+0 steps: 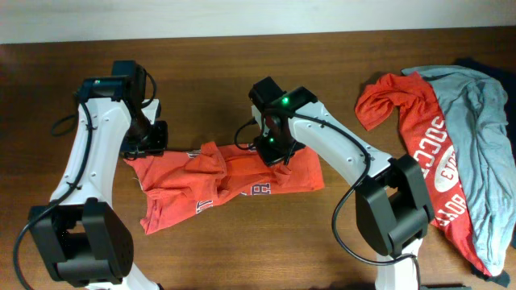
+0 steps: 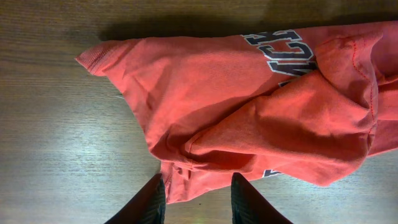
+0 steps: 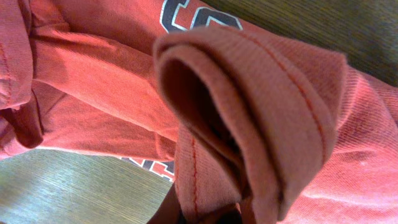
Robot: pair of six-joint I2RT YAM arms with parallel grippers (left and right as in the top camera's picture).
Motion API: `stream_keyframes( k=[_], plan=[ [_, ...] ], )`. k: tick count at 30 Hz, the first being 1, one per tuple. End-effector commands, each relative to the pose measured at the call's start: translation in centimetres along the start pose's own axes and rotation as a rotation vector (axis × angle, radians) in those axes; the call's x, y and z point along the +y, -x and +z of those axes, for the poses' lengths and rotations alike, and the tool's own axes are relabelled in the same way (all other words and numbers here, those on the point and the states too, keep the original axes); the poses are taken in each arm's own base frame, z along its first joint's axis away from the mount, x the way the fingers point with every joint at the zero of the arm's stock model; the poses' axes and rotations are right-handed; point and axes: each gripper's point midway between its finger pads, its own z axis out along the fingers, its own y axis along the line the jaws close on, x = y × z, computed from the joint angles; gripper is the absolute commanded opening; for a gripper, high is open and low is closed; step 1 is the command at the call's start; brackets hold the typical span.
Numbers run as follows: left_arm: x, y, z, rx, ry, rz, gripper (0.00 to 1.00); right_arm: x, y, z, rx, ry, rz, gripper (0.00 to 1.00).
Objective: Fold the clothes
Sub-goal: 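Fold the right end leftward over the strip with the right gripper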
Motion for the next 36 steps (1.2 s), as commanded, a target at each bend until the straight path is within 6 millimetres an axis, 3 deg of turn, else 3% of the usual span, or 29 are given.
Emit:
stream_keyframes(
  k=[1, 7, 11, 16, 25, 29, 36],
  plan=[
    [0.1, 0.0, 0.0, 0.000, -0.001, -0.015, 0.35, 1.0, 0.3, 0.3, -0.006, 0.002, -0.020, 0.08],
    [0.0, 0.0, 0.0, 0.000, -0.001, -0.014, 0.35, 2.0, 0.2, 0.4, -0.008, 0.005, -0.045, 0.11],
    [0.0, 0.0, 0.0, 0.000, -0.001, -0.015, 0.35, 2.9, 0.3, 0.5, -0.016, 0.019, -0.065, 0.27],
    [0.1, 0.0, 0.0, 0.000, -0.001, -0.015, 0.35, 6.8, -0.2, 0.2, -0.017, 0.222, -0.307, 0.30],
    [0.0, 0.0, 0.0, 0.000, -0.001, -0.015, 0.35, 0.2, 0.4, -0.5, -0.013, 0.055, -0.145, 0.33],
    [0.0, 0.0, 0.0, 0.001, -0.001, -0.015, 0.43, -1.0, 0.1, -0.7, 0.002, 0.055, -0.119, 0.36],
    [-0.3, -0.4, 0.0, 0.017, -0.019, -0.014, 0.45, -1.4, 1.0, -0.4, -0.030, 0.034, -0.127, 0.40]
  ],
)
